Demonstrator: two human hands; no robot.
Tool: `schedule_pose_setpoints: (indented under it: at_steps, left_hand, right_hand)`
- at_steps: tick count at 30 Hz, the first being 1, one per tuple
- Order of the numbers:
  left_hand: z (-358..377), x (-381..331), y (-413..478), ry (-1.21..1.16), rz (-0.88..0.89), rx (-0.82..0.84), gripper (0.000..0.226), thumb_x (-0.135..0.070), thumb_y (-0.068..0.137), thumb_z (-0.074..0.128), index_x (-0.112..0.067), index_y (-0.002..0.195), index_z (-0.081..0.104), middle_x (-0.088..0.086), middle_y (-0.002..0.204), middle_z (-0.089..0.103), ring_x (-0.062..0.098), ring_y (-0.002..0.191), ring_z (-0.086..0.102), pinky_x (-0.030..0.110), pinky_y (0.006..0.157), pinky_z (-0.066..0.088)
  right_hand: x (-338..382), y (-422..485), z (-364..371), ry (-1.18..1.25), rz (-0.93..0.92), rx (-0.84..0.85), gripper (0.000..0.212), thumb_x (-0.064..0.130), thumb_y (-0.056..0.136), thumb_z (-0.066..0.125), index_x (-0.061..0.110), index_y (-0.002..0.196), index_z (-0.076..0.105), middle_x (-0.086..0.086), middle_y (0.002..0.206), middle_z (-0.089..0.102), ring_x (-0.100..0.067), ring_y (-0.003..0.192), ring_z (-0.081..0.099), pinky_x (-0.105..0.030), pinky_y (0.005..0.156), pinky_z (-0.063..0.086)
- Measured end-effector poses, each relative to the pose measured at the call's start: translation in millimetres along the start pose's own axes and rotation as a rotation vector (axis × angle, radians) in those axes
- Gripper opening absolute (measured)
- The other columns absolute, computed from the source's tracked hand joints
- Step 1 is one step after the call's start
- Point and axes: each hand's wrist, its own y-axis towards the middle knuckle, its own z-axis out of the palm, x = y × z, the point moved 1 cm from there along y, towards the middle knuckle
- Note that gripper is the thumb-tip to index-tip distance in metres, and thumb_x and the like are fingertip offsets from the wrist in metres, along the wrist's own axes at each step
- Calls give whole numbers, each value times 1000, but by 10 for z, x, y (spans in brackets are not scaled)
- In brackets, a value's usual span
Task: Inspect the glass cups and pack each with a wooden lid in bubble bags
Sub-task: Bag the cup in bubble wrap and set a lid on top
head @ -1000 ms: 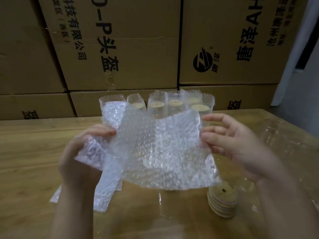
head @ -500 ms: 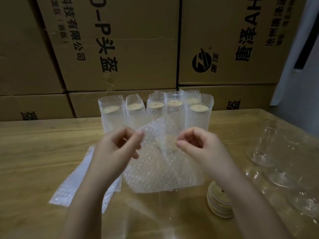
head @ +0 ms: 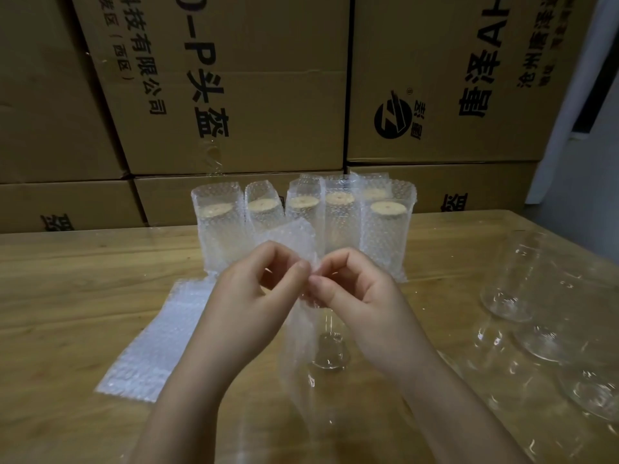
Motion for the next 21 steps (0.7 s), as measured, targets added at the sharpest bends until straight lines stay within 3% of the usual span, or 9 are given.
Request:
schedule_pose_setpoints:
  at_steps: [5,9,12,14,16,18,21]
  left_hand:
    - [21,23,0,97,-51,-25,4,-31,72,54,-29,75,55,-17,80,60,6,71,59,42,64,56]
    - [16,78,4,224,-46,-57,16,-20,82,59,-34,83,51,-23,85,57,2,71,56,35,59,54]
    - [-46,118,12,340,-40,-177,24,-13,87,61,-34,93,50,-15,80,58,-2,72,55,21,55,41]
    - [-91,100,0,402,-28,-280,22,-13,87,61,-30,96,51,-15,83,58,-2,69,55,15,54,35]
    - [-78,44,-22,437,19,-337,13,-14,87,62,-26,89,55,-15,82,58,-4,70,55,11,54,35]
    - [5,-21,-40,433,78,-352,10,-15,85,64,-22,81,58,-13,79,56,-2,69,55,12,55,38]
    - [163,-93,-59,418,147,-362,10,-16,84,65,-17,77,58,-10,75,48,0,64,51,12,58,39]
  right_hand:
    - [6,8,-43,5,-19,-105,7,7,91,60,14,89,58,-2,78,69,-14,76,67,-23,72,53]
    - [7,20,-120,-58,-7,-201,12,9,90,61,20,89,56,0,81,67,-11,74,69,-23,71,55]
    - [-9,17,-217,-389,-83,-380,21,15,89,62,33,86,52,9,80,62,-4,70,61,-18,60,50]
    - [9,21,-287,-720,-149,-474,19,17,89,62,31,88,48,13,74,56,-5,66,56,-18,53,45]
    - [33,24,-301,-895,-152,-464,18,18,89,61,28,93,47,16,79,52,-3,67,53,-23,55,46]
    - [91,7,-244,-916,-167,-408,17,18,88,63,25,97,50,14,86,51,-5,73,52,-24,61,46]
    - [280,-77,-60,-918,-401,-346,12,12,85,62,12,97,58,4,92,53,-9,79,52,-20,67,46]
